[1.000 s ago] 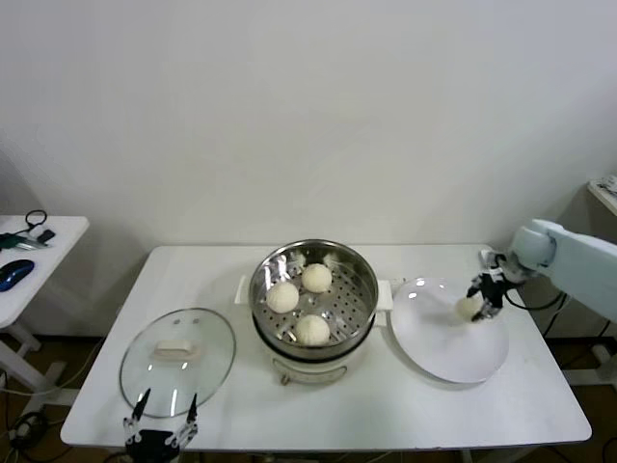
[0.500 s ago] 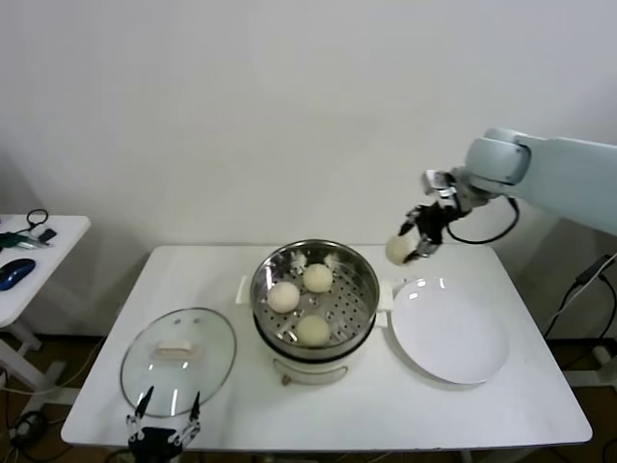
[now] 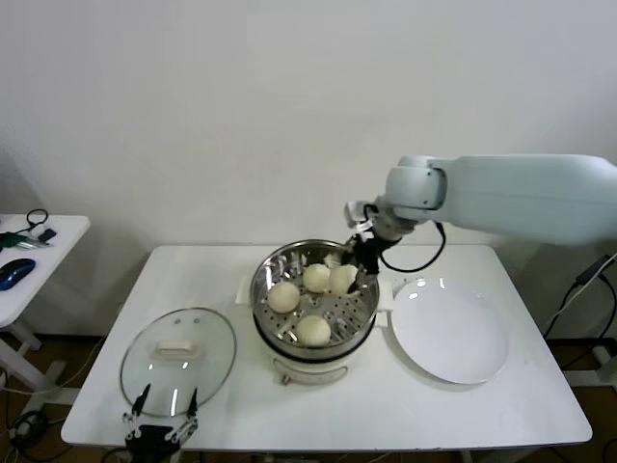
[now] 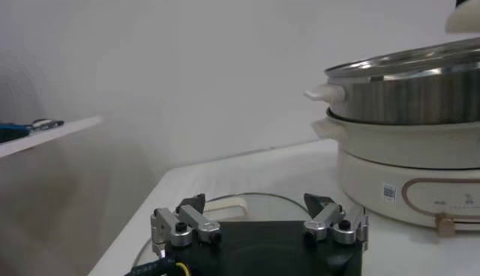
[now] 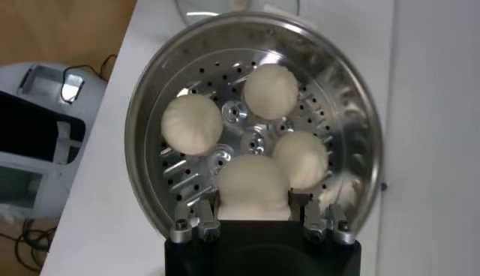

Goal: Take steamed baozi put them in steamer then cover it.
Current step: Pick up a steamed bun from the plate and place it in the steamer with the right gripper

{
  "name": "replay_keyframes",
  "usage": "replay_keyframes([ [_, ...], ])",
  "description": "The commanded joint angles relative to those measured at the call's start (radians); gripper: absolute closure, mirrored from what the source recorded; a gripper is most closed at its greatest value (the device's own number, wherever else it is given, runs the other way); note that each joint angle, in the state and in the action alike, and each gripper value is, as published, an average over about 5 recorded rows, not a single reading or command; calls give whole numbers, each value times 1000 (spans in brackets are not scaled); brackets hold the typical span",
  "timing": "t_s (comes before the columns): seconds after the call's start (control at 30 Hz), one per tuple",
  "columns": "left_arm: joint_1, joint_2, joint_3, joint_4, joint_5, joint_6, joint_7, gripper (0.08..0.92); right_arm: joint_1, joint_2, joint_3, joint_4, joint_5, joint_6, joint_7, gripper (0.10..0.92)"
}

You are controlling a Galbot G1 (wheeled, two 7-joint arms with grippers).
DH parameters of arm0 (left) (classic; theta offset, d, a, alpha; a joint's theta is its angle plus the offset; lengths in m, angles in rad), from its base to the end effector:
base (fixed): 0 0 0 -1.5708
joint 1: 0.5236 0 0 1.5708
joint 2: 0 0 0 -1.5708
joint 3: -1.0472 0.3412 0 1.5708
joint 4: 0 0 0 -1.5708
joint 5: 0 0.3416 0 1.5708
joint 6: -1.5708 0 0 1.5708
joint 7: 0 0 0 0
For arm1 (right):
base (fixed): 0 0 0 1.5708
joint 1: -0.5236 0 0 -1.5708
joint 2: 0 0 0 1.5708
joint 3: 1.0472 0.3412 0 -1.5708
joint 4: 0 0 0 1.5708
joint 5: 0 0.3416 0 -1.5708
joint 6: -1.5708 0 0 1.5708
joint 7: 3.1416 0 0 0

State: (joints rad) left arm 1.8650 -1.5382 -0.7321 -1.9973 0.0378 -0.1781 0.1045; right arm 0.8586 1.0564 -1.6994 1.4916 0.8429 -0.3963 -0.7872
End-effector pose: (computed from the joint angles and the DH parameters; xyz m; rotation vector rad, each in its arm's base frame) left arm 0.0638 0.0709 -0.3572 0.0333 -2.9070 -0.2720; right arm 0.4965 0.0544 -0.0460 1.4690 -1.4094 1.3525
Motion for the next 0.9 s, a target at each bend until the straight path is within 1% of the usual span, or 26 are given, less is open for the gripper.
replay_keyframes([
  [0.03, 0, 5, -6, 3, -6, 1, 0, 177, -101, 87, -16, -67, -46, -28, 38, 407],
  [0.5, -8, 10, -3, 6, -10, 11, 3, 177, -105, 88, -30, -77, -68, -21, 28, 406],
  [0.63, -9, 11, -3, 5, -17, 14, 2, 177, -104, 78, -21, -78, -84, 5, 10, 399],
  [0.73, -9, 12, -3, 1, -27, 30, 0, 177, -91, 59, -1, -76, -89, 31, -5, 352],
  [0.9, -7, 18, -7, -20, -53, 63, 0, 177, -47, -10, 94, -68, -53, 60, -30, 230],
])
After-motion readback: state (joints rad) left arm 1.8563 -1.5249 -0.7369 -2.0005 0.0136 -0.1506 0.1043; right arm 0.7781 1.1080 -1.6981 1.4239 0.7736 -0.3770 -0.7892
